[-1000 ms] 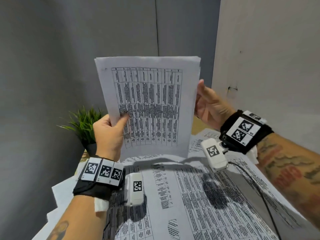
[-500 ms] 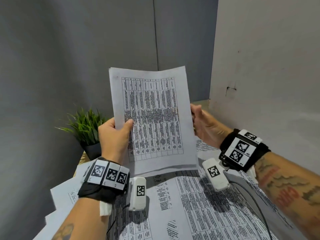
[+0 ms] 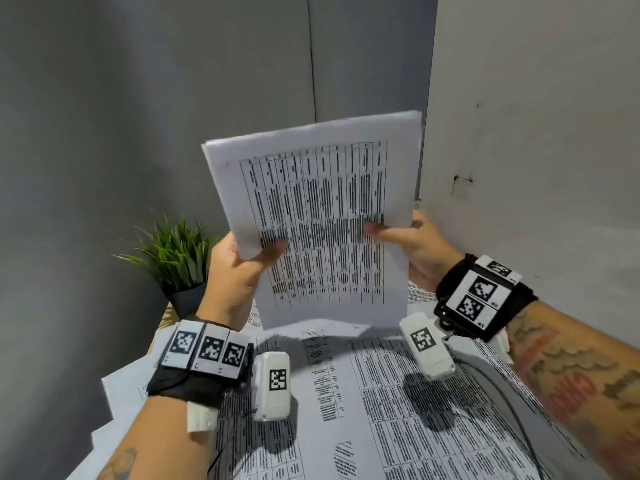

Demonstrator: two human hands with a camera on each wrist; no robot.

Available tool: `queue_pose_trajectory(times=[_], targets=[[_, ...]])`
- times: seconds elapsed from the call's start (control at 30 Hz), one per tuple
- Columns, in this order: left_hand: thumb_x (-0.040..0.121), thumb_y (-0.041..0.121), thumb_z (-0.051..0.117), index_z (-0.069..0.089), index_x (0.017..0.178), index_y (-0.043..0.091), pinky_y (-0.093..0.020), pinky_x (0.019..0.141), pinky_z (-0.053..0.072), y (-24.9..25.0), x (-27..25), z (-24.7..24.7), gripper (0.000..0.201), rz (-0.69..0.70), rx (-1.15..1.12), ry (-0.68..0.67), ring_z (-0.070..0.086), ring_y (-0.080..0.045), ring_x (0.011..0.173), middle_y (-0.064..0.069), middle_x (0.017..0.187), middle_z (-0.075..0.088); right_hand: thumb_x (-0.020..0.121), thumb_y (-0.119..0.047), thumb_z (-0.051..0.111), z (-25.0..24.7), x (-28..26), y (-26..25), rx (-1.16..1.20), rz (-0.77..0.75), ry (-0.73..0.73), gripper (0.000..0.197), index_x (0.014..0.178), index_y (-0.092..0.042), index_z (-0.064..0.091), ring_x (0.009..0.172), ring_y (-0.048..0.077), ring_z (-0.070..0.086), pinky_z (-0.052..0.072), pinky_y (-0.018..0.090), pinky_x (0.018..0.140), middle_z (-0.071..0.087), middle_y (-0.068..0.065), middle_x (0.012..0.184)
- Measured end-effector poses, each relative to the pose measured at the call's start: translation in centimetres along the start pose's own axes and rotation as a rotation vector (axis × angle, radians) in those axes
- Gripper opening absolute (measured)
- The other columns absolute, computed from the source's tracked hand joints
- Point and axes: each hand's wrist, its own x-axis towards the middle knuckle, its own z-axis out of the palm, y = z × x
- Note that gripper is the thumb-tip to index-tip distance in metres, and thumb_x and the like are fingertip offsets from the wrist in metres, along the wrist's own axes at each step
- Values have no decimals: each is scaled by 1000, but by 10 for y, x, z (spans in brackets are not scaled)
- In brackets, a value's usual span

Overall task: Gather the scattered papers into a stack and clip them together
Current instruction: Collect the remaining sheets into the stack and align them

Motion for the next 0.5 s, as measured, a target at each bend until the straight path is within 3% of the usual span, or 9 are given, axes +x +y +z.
queue_pose_trajectory(times=[0.1, 0.17, 0.23, 0.27, 0.3, 0.37, 0.43, 0.5], targets=[[68, 13, 78, 66, 106, 8, -39, 93, 53, -14, -3, -5, 40, -100, 118, -77, 69, -23, 99, -5, 102, 75, 74, -12, 79, -11, -7, 20, -51, 112, -97, 50, 121, -10, 62, 117, 19, 65, 46, 40, 105, 72, 4, 117], [64, 31, 86, 60, 92, -3, -42, 91, 53, -22, -3, -8, 51, -167, 196, -129, 62, -26, 77, -9, 82, 69, 63, -29, 91, -15, -10, 30, -52, 166, -96, 82, 133, -10, 54, 124, 17, 61, 40, 45, 111, 68, 4, 128], [62, 38, 89, 54, 82, -5, -44, 93, 52, -26, -4, -8, 59, -213, 231, -162, 54, -24, 69, -16, 70, 61, 58, -38, 93, -15, -10, 33, -73, 162, -82, 90, 134, -10, 54, 123, 16, 61, 41, 45, 111, 68, 4, 127], [65, 33, 88, 58, 89, -4, -42, 95, 53, -25, -5, -6, 54, -200, 230, -169, 61, -26, 77, -19, 79, 67, 62, -37, 90, -14, -9, 31, -85, 151, -75, 83, 132, -9, 56, 119, 15, 63, 44, 42, 108, 69, 4, 125], [68, 26, 84, 64, 97, 2, -37, 93, 54, -23, -6, -5, 42, -176, 231, -167, 68, -23, 90, -13, 91, 73, 67, -34, 85, -14, -7, 29, -95, 138, -57, 71, 128, -7, 59, 114, 15, 66, 48, 37, 104, 71, 5, 120], [75, 12, 76, 69, 99, 19, -27, 84, 56, -16, -4, -5, 26, -109, 273, -122, 70, -14, 98, 0, 98, 76, 68, -39, 80, -16, -2, 23, -72, 137, -48, 59, 111, -2, 63, 94, 19, 69, 56, 27, 83, 71, 8, 102], [81, -1, 73, 72, 92, 23, -27, 78, 56, -9, 1, -13, 26, -38, 314, -27, 72, -12, 91, 3, 91, 77, 59, -58, 85, -23, 6, 18, -128, 189, -85, 79, 104, 3, 61, 82, 25, 61, 54, 28, 70, 64, 13, 93], [81, -5, 72, 73, 86, 22, -28, 72, 57, -5, 7, -26, 27, -8, 316, 78, 72, -11, 83, 5, 84, 77, 49, -72, 82, -35, 10, 16, -441, 275, -215, 93, 114, -7, 64, 89, 22, 63, 51, 32, 77, 68, 8, 102]])
